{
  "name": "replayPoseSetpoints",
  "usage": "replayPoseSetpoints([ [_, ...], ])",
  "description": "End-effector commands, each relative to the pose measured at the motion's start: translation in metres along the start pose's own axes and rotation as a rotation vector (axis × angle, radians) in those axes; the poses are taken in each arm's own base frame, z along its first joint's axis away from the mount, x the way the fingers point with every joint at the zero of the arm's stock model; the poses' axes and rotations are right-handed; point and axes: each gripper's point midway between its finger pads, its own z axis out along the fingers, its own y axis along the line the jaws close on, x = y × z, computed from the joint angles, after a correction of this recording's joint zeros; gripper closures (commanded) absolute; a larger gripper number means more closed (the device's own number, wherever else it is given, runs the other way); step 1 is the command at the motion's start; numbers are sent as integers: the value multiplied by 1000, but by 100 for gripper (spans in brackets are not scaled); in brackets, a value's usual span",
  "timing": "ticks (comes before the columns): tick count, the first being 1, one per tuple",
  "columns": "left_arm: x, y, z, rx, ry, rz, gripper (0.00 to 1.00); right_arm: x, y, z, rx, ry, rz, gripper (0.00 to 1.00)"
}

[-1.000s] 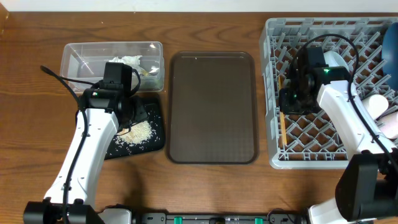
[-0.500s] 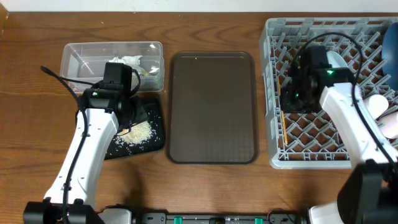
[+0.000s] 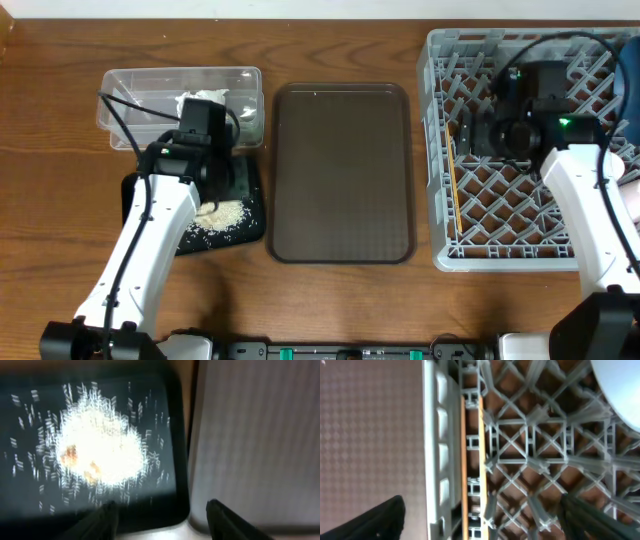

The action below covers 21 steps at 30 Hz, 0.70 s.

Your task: Sort waste into correct bins and load items into the dishwasher rack

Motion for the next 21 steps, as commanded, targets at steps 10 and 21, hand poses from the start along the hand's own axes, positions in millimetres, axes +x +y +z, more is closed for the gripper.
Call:
replayPoseSetpoints([
  [10,34,4,-28,6,-5,40,41,27,-3,-28,-15,40,23,1],
  [21,55,9,-93,77,-479,67,17,53,-18,-88,63,-387,56,1],
])
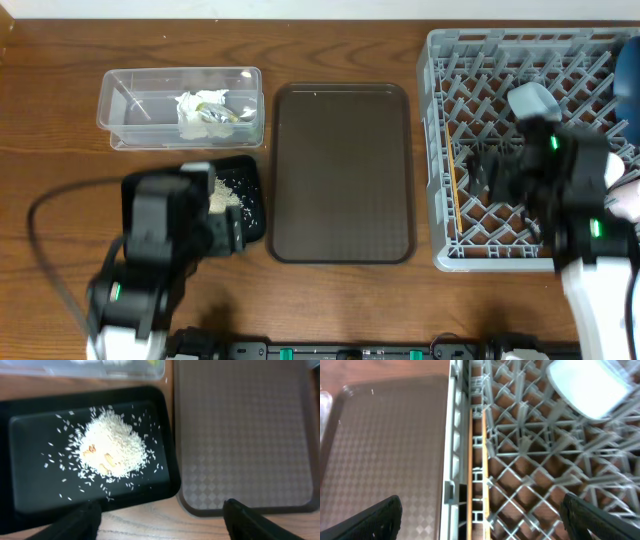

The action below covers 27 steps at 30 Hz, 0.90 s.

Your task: Sort waste into correct bins and load items into the dishwasher rack

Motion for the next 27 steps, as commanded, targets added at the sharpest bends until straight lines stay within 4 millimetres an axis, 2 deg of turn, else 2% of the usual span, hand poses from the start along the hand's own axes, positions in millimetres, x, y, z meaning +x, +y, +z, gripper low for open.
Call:
replayPoseSetpoints([
  [1,2,4,-16,-10,-94,16,16,11,-22,-20,120,-89,49,1],
  [5,-1,2,-34,5,-178,20,14,17,-30,-37,165,-159,48,1],
  [9,1,2,-39,8,-194,21,12,20,-29,-46,162,-177,47,1],
  [27,1,2,-39,7,-191,21,11,44,-32,-43,176,-78,51,1],
])
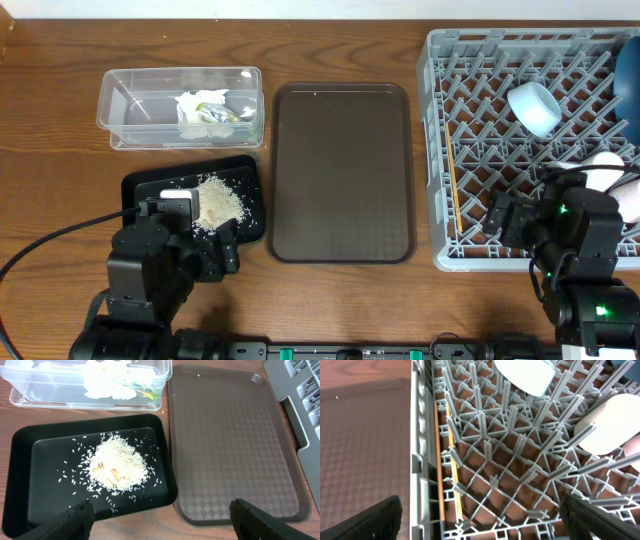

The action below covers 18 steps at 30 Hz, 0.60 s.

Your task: Sort waste into correct bins and load items into the dishwasher rack

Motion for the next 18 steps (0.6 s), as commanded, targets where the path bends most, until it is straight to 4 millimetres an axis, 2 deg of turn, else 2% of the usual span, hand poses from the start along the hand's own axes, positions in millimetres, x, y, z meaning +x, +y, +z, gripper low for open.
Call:
replayPoseSetpoints([
  [1,2,2,1,-11,6,7,11,5,-4,1,17,14,15,1],
  [7,2,2,1,-11,6,7,10,14,-5,-1,23,39,12,1],
  [13,2,2,1,-10,6,7,10,-5,8,-13,-41,-133,-6,1],
  [18,2,2,1,-10,6,7,10,5,19,-11,-120,-301,-22,1],
])
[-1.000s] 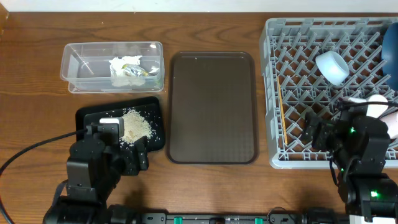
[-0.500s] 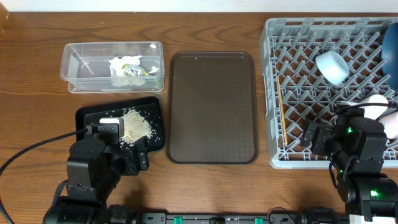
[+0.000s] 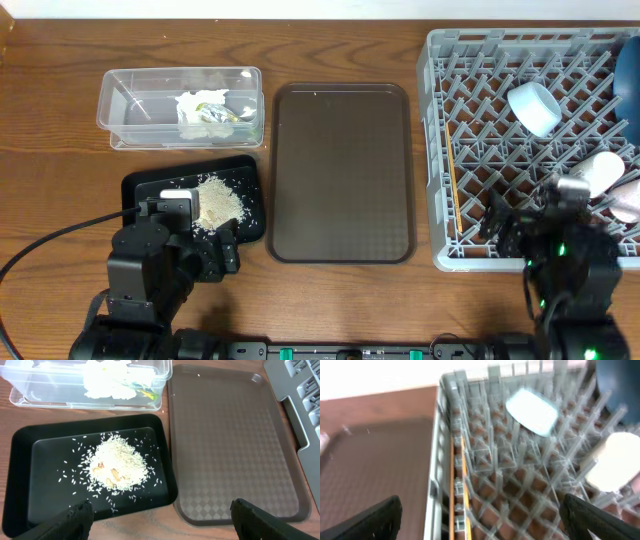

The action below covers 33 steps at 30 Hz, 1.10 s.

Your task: Sort waste into correct bins and load items into the dishwasher rack

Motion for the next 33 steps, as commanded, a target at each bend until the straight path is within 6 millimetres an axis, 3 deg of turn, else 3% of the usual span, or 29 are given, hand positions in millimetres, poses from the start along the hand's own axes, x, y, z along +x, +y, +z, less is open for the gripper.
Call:
replayPoseSetpoints([
  [1,2,2,1,-10,5,7,10,18,8,3,-58,-73,0,1],
  [8,2,2,1,-10,5,7,9,18,17,8,-153,-395,8,1],
  [14,2,2,1,-10,5,7,9,23,16,12,-176,-532,13,1],
  [19,2,2,1,-10,5,7,9,38,15,20,-168,-474,6,1],
  [22,2,2,1,-10,5,7,9,64,17,31,-183,-355,-5,1],
  [33,2,2,1,-10,5,7,9,62,17,31,-182,-366,-16,1],
])
